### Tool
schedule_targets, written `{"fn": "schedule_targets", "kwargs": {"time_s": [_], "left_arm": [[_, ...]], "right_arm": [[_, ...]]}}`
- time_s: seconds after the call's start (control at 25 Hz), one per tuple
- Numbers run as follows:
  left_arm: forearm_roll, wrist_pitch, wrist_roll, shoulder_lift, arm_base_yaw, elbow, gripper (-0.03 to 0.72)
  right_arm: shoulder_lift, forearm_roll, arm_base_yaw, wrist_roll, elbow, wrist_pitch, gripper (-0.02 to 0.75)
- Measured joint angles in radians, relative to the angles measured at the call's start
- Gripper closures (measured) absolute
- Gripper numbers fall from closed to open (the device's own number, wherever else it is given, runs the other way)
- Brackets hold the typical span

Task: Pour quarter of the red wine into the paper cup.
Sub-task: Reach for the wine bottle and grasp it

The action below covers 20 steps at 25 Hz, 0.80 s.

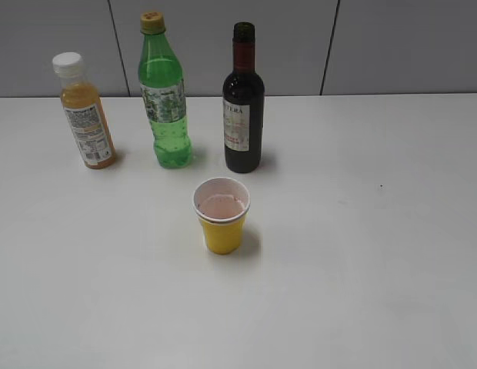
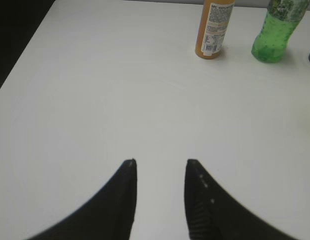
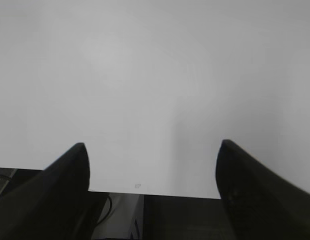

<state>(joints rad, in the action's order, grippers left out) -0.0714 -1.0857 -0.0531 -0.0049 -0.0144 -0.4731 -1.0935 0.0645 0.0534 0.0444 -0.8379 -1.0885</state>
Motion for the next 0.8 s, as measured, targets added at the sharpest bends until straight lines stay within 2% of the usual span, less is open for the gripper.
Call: {"fn": "schedule_targets", "kwargs": {"time_s": [0.4,0.8], "left_arm": [[0.000,0.000,0.000,0.000,0.000,0.000,0.450],[0.000,0.000,0.000,0.000,0.000,0.000,0.450]], "right_arm": [[0.327,0.011,0.001,0.002,0.306,0.081,0.144],[0.633,0.019,0.001,0.003,0.341,0.055,0.144]]}}
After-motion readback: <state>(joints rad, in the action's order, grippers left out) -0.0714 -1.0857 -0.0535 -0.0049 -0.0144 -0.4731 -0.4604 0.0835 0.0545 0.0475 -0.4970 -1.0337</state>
